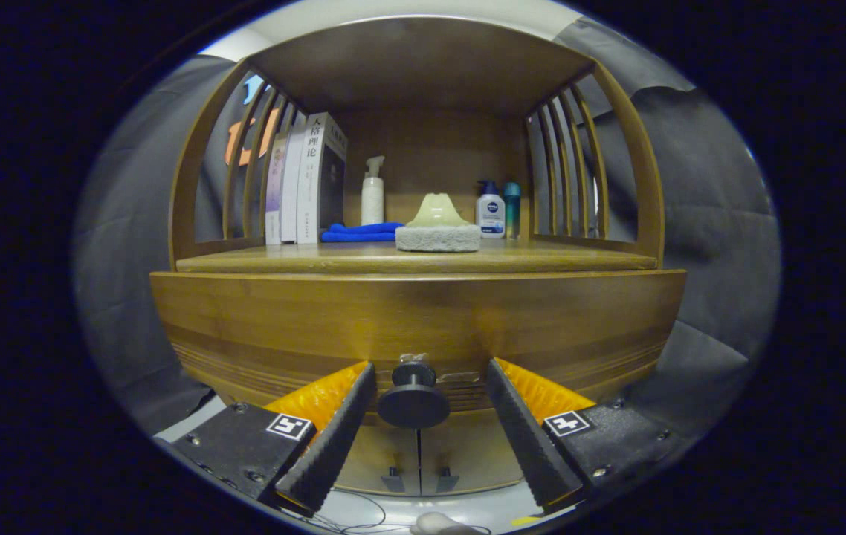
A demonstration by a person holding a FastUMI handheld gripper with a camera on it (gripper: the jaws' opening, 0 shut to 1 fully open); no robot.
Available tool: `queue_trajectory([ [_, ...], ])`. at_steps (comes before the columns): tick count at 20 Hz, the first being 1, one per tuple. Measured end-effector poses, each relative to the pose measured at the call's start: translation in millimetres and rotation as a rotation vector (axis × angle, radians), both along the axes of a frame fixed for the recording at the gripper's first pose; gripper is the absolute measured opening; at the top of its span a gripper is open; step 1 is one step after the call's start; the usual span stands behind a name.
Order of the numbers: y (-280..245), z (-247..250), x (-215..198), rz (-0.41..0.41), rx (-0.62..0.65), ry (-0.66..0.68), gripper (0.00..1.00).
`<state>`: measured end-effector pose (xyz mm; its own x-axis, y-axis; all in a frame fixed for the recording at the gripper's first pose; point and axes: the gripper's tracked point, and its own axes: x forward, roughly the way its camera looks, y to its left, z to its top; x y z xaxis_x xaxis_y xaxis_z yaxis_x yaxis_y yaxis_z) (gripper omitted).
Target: Pull open the drawer, take out the items inside it, and place them on the countertop above the cabinet.
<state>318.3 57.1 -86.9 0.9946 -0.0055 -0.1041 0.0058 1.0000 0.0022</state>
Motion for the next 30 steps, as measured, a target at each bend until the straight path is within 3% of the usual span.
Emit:
queue_trajectory([
  [7,2.4,2.0,23.0,0.006,0.005,0.013,0.99],
  [22,4.4,1.3,19.7,0.025,-0.009,0.039,0.99],
  [25,-0.3,22.1,-7.1,0.040,0.020,0.023,0.99],
  [30,-21.6,71.0,-103.9,0.033,-0.003,-0.084,0.99],
])
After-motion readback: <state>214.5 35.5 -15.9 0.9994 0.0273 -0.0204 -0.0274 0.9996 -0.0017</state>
